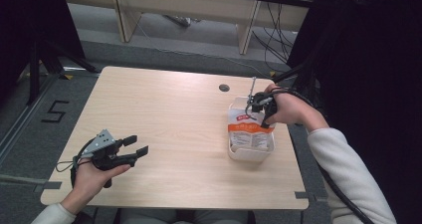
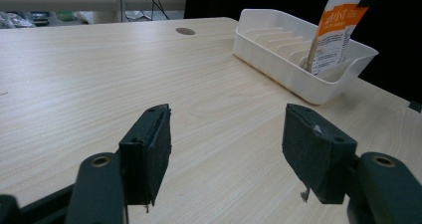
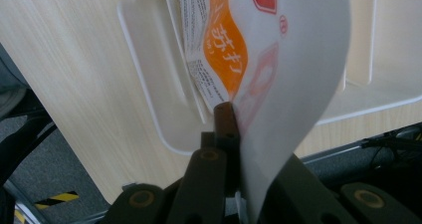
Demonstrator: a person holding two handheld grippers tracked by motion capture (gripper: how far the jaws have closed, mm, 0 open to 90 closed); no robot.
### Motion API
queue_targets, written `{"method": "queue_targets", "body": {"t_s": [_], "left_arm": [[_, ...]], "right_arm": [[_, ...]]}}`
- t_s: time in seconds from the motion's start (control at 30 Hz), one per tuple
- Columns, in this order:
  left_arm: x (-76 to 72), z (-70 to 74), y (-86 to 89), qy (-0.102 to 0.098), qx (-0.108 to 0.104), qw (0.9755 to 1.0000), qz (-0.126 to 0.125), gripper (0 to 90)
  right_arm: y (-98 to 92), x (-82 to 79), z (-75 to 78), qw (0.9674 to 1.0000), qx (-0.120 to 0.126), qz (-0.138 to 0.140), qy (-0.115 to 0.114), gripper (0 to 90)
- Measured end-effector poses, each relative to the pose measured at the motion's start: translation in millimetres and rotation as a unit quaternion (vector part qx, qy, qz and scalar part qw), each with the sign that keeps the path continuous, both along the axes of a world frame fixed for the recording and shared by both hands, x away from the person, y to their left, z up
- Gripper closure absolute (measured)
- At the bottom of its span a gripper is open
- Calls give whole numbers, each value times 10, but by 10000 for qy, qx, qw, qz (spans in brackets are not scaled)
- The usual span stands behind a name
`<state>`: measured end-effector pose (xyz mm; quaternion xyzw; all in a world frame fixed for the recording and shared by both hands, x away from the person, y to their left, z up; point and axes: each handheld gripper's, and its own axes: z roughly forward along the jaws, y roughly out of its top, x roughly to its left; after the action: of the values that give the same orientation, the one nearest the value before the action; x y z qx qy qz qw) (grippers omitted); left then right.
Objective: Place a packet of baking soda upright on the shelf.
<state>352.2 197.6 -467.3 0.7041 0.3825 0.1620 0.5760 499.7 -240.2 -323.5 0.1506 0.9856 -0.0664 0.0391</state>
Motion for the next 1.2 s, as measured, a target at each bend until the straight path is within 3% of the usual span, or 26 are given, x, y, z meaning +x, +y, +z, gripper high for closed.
{"method": "queue_targets", "body": {"t_s": [0.1, 0.27, 0.4, 0.5, 0.6, 0.67, 0.8, 0.87, 0.9, 0.93, 1.0, 1.03, 1.07, 1.1, 1.17, 1.2], "left_arm": [[1, -1, 4, 1, -13, 10000, 16, 352], [0, -1, 3, -1, -9, 10000, 12, 352], [6, -7, 1, -8, -32, 10000, -19, 354], [-2, 1, 2, -2, 4, 10000, 3, 356], [4, -7, 8, 2, -18, 10000, 3, 356], [3, -6, 10, 5, 3, 10000, 16, 354], [3, -7, 7, 8, 10, 10000, 13, 353], [1, -7, 5, -5, -4, 10000, 2, 352], [-6, -4, 6, 1, 17, 10000, 20, 352], [-6, -5, 8, -10, 22, 10000, -2, 351], [-10, -5, 13, -15, 38, 10000, -8, 351], [-19, -11, 20, -8, -1, 10000, -4, 351], [-19, -11, 20, -8, -1, 10000, -4, 350], [-26, -9, 25, -4, 33, 10000, 16, 350], [-42, -16, 29, 8, 45, 10000, 4, 350], [-42, -16, 29, 8, 45, 10000, 4, 350]], "right_arm": [[-30, 25, -18, 9999, 86, 112, -25, 900], [-71, 14, -35, 9999, 80, -132, -3, 900], [-101, 14, -34, 9999, 58, -156, 18, 900], [-124, 9, -19, 9996, 113, -235, -145, 900], [-158, 5, 3, 9989, 222, -392, -146, 775], [-173, -12, 80, 9970, 472, -493, -374, 665], [-63, -132, 322, 9867, 1284, -530, -846, 513], [55, -230, 371, 9801, 1644, -490, -996, 526], [108, -253, 376, 9776, 1840, -277, -987, 531], [195, -315, 387, 9745, 1982, -234, -1026, 530], [240, -347, 394, 9728, 2025, -114, -1120, 531], [388, -444, 385, 9670, 2222, 185, -1229, 529], [453, -494, 373, 9639, 2297, 273, -1318, 527], [453, -494, 373, 9639, 2297, 273, -1318, 527], [637, -644, 297, 9550, 2501, 635, -1466, 544], [637, -644, 297, 9550, 2501, 635, -1466, 544]]}}
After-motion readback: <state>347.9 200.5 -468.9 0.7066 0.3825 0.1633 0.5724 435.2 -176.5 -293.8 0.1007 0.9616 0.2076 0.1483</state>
